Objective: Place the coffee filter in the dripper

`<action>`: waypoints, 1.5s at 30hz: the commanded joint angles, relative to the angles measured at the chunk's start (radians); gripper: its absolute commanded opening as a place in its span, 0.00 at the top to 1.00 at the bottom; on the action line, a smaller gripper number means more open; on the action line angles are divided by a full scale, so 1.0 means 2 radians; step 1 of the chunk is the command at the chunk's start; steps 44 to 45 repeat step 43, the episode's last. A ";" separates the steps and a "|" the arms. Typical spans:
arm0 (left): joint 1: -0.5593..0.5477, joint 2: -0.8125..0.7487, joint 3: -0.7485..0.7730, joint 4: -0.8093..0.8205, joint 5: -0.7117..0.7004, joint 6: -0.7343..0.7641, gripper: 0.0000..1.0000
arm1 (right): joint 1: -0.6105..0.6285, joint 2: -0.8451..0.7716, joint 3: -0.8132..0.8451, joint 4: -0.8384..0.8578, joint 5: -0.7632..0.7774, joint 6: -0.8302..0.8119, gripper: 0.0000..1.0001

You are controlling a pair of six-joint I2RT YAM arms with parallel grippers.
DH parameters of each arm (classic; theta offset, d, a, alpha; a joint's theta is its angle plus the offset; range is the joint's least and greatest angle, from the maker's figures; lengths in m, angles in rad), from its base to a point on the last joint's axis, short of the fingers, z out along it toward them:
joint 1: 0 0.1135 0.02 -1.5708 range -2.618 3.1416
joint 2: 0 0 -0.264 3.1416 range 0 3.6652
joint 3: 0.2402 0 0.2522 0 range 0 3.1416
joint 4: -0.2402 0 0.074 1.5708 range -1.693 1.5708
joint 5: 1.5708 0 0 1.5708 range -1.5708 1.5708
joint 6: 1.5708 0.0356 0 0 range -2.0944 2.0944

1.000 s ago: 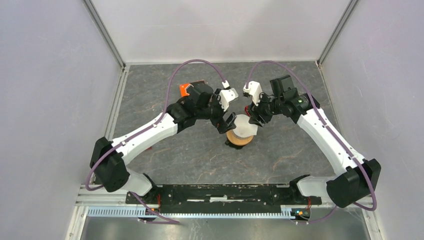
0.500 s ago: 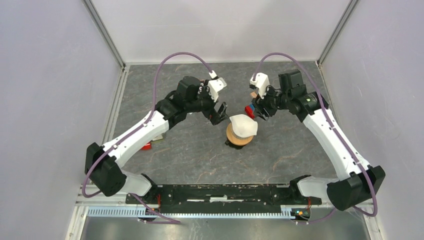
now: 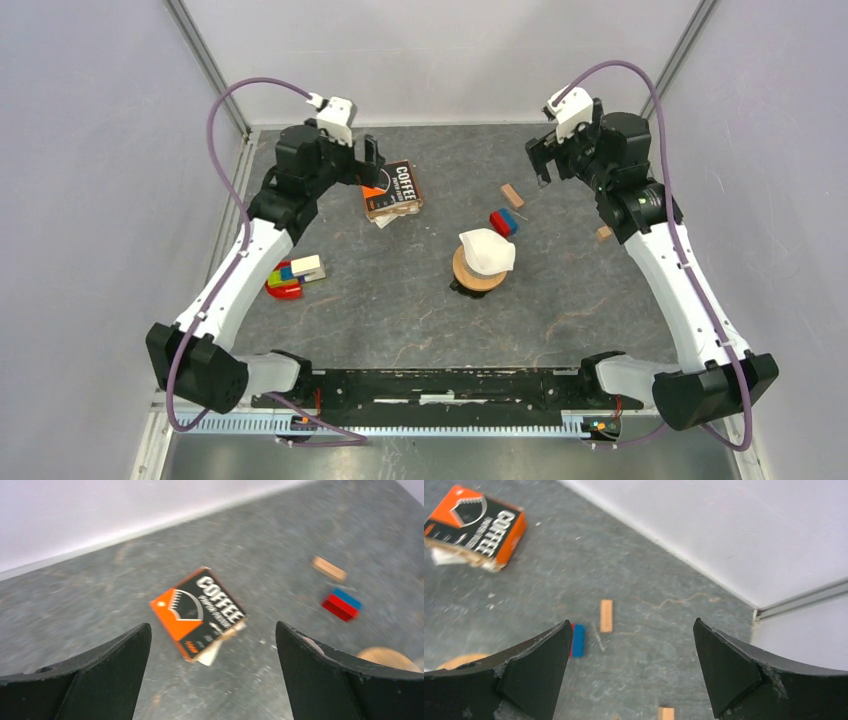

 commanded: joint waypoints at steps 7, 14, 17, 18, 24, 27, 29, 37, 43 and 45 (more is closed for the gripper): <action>0.010 -0.038 0.018 0.041 -0.141 0.051 0.00 | -0.005 -0.006 -0.053 0.150 0.093 0.019 0.02; 0.010 -0.054 -0.016 0.067 -0.130 0.044 0.00 | -0.005 -0.032 -0.093 0.167 0.055 0.026 0.02; 0.010 -0.056 -0.012 0.050 -0.117 0.035 0.00 | -0.005 -0.036 -0.096 0.161 0.045 0.027 0.02; 0.010 -0.058 -0.011 0.046 -0.114 0.031 0.00 | -0.006 -0.038 -0.098 0.163 0.044 0.027 0.02; 0.010 -0.063 -0.006 0.031 -0.101 0.017 0.00 | -0.005 -0.052 -0.109 0.163 0.030 0.027 0.02; 0.010 -0.066 -0.006 0.031 -0.097 0.014 0.00 | -0.005 -0.060 -0.115 0.162 0.029 0.022 0.02; 0.010 -0.066 -0.004 0.029 -0.096 0.013 0.00 | -0.005 -0.066 -0.116 0.159 0.031 0.019 0.02; 0.010 -0.066 -0.003 0.028 -0.088 0.008 0.00 | -0.005 -0.070 -0.119 0.158 0.029 0.017 0.02; 0.010 -0.066 0.000 0.026 -0.085 0.008 0.00 | -0.005 -0.070 -0.119 0.157 0.025 0.017 0.02; 0.010 -0.066 0.000 0.026 -0.085 0.008 0.00 | -0.005 -0.070 -0.119 0.157 0.025 0.017 0.02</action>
